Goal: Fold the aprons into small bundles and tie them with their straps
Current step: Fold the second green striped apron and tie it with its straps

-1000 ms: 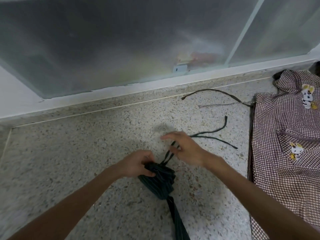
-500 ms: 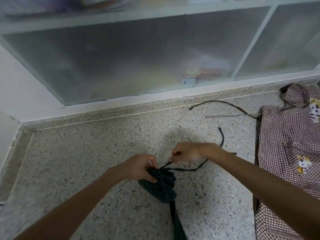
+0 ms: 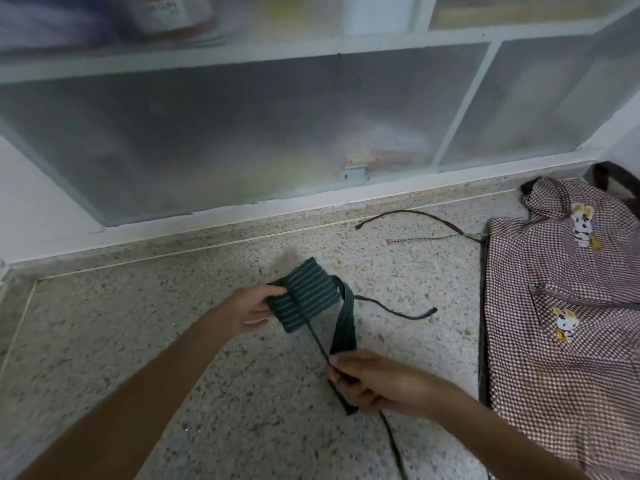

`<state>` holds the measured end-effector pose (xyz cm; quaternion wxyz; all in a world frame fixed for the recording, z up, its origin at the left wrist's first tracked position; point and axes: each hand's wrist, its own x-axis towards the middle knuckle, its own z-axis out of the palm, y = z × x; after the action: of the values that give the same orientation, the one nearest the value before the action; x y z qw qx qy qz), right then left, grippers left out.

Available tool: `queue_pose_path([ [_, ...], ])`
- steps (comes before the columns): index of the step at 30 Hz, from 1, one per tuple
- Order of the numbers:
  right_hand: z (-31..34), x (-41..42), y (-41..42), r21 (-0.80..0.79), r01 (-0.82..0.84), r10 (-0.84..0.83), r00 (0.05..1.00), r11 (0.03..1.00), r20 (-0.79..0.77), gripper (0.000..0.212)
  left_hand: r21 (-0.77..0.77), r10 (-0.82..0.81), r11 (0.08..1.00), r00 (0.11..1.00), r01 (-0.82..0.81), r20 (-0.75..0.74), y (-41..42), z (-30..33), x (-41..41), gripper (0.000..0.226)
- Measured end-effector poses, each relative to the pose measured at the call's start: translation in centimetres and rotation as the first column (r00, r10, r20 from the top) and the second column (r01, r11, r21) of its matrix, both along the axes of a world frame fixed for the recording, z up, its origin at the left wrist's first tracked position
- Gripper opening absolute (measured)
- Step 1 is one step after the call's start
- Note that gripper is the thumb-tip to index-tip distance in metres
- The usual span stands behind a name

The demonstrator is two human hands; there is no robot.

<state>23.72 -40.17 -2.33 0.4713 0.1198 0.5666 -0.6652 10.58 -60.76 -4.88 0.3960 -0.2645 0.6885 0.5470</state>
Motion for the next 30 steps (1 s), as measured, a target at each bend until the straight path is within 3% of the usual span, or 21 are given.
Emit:
queue_pose_path([
  [3, -3.6, 2.3, 0.4, -0.164, 0.169, -0.144, 0.978, 0.972, 0.15, 0.027, 0.174, -0.037, 0.985, 0.995, 0.021, 0.088, 0.3, 1.3, 0.3, 0.029],
  [5, -5.5, 3.2, 1.4, -0.228, 0.266, -0.212, 0.948, 0.937, 0.236, 0.023, 0.24, -0.131, 0.964, 0.989, 0.112, 0.064, 0.2, 2.1, 0.0, 0.035],
  [9, -7.6, 4.9, 3.0, -0.269, 0.349, -0.277, 0.922, 0.898, 0.27, 0.036, 0.331, -0.423, 0.838, 0.9, 0.433, -0.107, -1.2, 3.9, -0.4, 0.078],
  [11, -8.2, 5.5, 3.3, -0.243, 0.354, -0.29, 0.92, 0.903, 0.262, 0.044, 0.324, -0.571, 0.72, 0.789, 0.613, -0.225, -1.6, 4.8, -0.3, 0.069],
  [14, -8.7, 5.2, 3.4, -0.222, 0.301, -0.252, 0.941, 0.928, 0.226, 0.061, 0.168, -0.737, 0.555, 0.575, 0.815, -0.356, -1.4, 6.5, 0.4, 0.038],
  [17, -8.6, 3.9, 3.8, -0.139, 0.122, -0.114, 0.992, 0.983, 0.059, 0.066, 0.073, -0.859, 0.35, 0.35, 0.934, -0.374, -0.7, 7.6, 1.2, 0.038],
  [19, -8.1, 2.5, 4.4, -0.06, -0.008, 0.008, 1.0, 0.998, -0.009, 0.061, 0.008, -0.915, 0.218, 0.207, 0.976, -0.346, -0.3, 7.7, 2.0, 0.041],
  [21, -6.8, 1.2, 4.8, 0.049, -0.114, 0.118, 0.99, 0.992, -0.08, 0.037, -0.039, -0.947, 0.132, 0.115, 0.99, -0.299, 0.0, 7.1, 3.0, 0.04],
  [23, -5.4, 0.0, 5.0, 0.179, -0.097, 0.131, 0.973, 0.979, -0.188, 0.018, -0.102, -0.962, 0.115, 0.086, 0.988, -0.259, 0.0, 5.9, 4.0, 0.037],
  [26, -3.7, -0.7, 4.6, 0.212, -0.024, 0.09, 0.947, 0.977, -0.308, 0.013, -0.299, -0.978, 0.134, 0.078, 0.945, -0.191, -0.1, 4.2, 5.0, 0.034],
  [30, -3.9, -0.2, 4.0, 0.202, 0.004, 0.079, 0.914, 0.979, -0.398, 0.014, -0.228, -0.956, 0.223, 0.167, 0.948, -0.241, 0.0, 2.9, 5.8, 0.028],
])
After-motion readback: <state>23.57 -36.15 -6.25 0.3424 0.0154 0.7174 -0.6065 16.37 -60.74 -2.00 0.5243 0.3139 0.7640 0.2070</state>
